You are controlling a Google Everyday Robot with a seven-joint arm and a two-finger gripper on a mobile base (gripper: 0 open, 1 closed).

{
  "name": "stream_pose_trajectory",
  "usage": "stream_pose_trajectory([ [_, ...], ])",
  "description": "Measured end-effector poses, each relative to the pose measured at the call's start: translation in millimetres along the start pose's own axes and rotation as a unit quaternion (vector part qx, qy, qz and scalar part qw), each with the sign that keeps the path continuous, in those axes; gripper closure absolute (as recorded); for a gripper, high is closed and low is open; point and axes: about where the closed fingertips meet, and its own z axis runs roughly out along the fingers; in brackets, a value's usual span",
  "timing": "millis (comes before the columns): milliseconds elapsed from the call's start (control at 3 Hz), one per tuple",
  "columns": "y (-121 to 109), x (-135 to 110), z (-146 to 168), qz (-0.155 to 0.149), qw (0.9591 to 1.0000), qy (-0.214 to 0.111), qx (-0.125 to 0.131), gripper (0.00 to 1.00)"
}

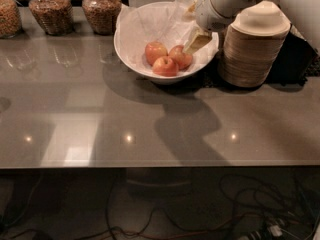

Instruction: Pick apple from white bowl

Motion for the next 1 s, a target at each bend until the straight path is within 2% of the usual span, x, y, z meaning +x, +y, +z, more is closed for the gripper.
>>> stream_pose_trajectory([
  [333, 13, 12, 12, 0.001, 0.9997, 0.013, -0.022, 0.53],
  [1000, 30, 25, 35, 0.005, 0.9983, 0.02, -0.054, 0.34],
])
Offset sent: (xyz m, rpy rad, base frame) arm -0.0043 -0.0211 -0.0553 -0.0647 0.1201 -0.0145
